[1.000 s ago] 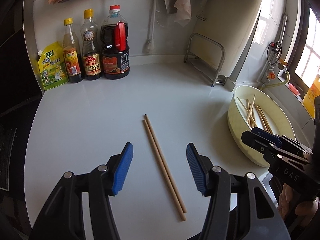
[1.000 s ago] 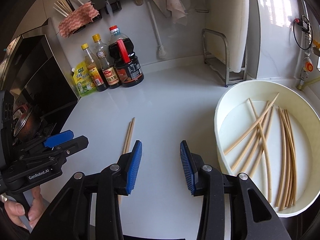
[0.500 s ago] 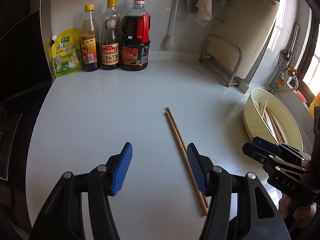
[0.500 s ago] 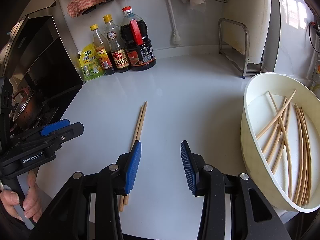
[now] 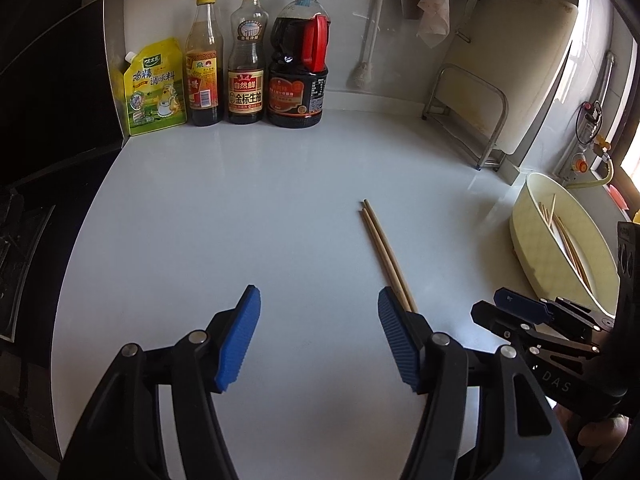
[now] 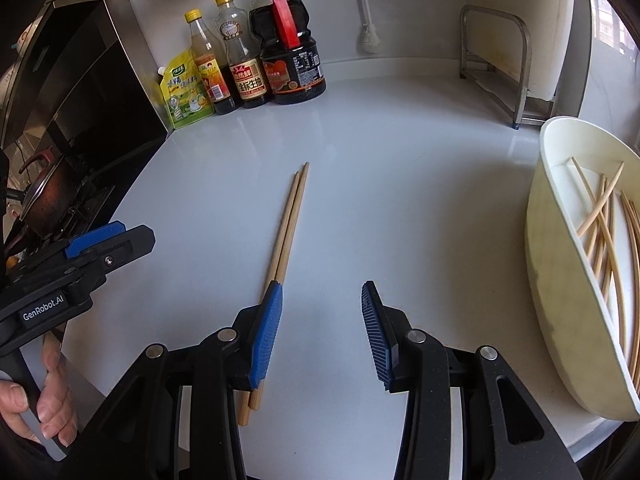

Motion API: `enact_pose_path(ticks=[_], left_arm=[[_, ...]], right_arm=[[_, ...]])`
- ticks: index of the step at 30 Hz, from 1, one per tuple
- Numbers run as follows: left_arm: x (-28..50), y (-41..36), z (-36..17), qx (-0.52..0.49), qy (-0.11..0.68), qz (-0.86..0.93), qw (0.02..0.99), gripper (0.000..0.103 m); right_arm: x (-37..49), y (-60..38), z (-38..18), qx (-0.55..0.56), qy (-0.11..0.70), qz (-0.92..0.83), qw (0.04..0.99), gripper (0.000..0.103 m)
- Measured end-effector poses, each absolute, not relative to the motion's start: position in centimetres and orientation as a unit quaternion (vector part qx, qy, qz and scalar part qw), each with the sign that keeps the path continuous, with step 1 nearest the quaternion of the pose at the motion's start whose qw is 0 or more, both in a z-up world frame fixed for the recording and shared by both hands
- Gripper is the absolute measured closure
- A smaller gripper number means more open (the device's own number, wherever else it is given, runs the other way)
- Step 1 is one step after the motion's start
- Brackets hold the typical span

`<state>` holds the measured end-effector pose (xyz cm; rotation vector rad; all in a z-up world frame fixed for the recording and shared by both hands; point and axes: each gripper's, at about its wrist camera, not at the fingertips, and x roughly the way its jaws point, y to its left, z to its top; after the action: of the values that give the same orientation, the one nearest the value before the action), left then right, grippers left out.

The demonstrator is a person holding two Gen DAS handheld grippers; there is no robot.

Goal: Organize utensils
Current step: 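Close the right tool on one chopstick while the left tool grasps the other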

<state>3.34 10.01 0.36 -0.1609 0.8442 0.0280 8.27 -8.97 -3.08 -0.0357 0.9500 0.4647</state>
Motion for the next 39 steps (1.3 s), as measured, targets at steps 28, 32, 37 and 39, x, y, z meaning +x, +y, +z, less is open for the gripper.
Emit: enact_pose_path(ticks=[28,32,37,39], left_arm=[[4.5,11.5,-2.2,-0.092,0.432,0.03,0.897,0.041],[4.6,11.3,-2.4,-0.091,0.435,0.03,0.895,0.041],[4.6,11.0,-2.7,-0.09,0.439,0.029,0.894,0.041],[4.6,10.9,-2.8,-0.089,0.44,0.028,0.893,0.041]], right_arm=[[9.2,-5.2,-6.1,-0.096,0.463,0.206,0.857,0.063],[9.0,-5.0,-6.1,-0.103,0.462,0.211,0.855,0.063],[8.6,-4.4,-6.5,-0.115,0.467,0.216,0.85,0.065],[8.4,-4.2,-6.4,-0.122,0.463,0.214,0.851,0.069]])
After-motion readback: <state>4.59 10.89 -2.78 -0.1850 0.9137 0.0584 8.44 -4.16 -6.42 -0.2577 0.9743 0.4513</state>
